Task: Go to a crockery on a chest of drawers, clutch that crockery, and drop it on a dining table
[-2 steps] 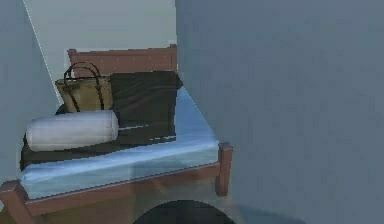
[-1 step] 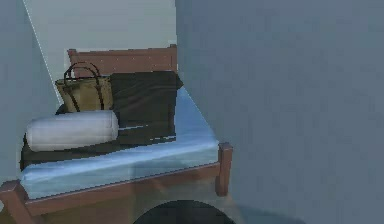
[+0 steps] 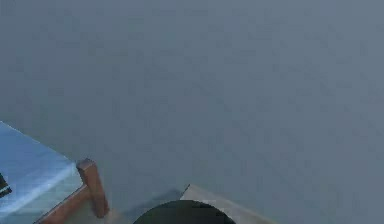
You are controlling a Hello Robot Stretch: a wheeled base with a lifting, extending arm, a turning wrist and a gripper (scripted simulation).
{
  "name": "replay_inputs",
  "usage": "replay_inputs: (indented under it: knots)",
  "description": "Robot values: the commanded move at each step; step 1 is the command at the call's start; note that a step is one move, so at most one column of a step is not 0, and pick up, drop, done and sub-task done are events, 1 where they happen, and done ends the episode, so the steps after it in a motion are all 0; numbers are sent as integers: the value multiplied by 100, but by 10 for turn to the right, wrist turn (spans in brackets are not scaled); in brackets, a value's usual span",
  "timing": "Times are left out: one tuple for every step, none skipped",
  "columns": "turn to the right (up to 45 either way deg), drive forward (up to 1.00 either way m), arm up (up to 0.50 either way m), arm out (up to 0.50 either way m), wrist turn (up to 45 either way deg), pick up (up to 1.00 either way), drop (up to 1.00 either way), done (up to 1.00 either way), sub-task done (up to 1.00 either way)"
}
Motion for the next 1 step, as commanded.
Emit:
replay_inputs:
  knots:
    - [450,0,0,0,0,0,0,0,0]
